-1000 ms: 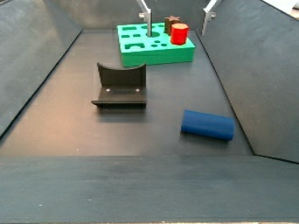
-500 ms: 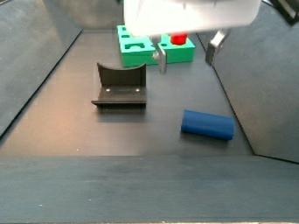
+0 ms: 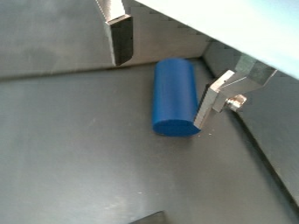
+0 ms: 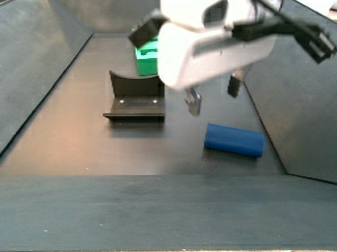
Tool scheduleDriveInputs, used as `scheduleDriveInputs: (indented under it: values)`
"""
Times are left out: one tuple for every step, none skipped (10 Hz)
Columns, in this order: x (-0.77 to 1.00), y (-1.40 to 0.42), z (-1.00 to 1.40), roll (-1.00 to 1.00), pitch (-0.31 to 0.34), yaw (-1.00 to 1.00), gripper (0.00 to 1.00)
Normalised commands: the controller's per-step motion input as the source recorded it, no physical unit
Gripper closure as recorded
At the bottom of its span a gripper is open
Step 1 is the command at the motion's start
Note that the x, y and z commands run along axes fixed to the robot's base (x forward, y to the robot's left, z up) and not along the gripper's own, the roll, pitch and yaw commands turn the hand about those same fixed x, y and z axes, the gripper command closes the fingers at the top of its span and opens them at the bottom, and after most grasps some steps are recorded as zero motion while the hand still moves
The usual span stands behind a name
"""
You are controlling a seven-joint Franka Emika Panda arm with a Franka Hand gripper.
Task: Pick up the oval object. Move up. Place the oval object on the fixture. Regrasp the oval object. Move to above the board. Insert the oval object.
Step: Pick up the oval object.
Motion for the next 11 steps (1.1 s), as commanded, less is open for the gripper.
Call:
scheduleDriveInputs:
  values:
    - [-0.17, 0.13, -0.81, 0.19, -0.124, 0.86, 0.0]
    - [-0.13, 0.12, -0.77, 0.2, -0.087, 0.86, 0.0]
    - [-0.2, 0.2, -0.79, 0.21, -0.117, 0.77, 0.0]
    - [-0.2, 0.21, -0.79, 0.21, -0.114, 0.76, 0.0]
    - [-0.2, 0.21, -0.79, 0.21, -0.114, 0.75, 0.0]
    - [-0.28, 0.24, -0.82, 0.21, -0.133, 0.7, 0.0]
    - [-0.34, 0.24, -0.81, 0.23, -0.117, 0.64, 0.0]
    - [-0.29, 0.0, -0.17, 0.04, -0.194, -0.12, 0.0]
    - [0.0, 0.0, 0.0, 0.0, 0.0, 0.0, 0.0]
    - [0.0, 0.0, 0.0, 0.0, 0.0, 0.0, 1.0]
    - [0.0, 0.0, 0.0, 0.0, 0.0, 0.0, 1.0]
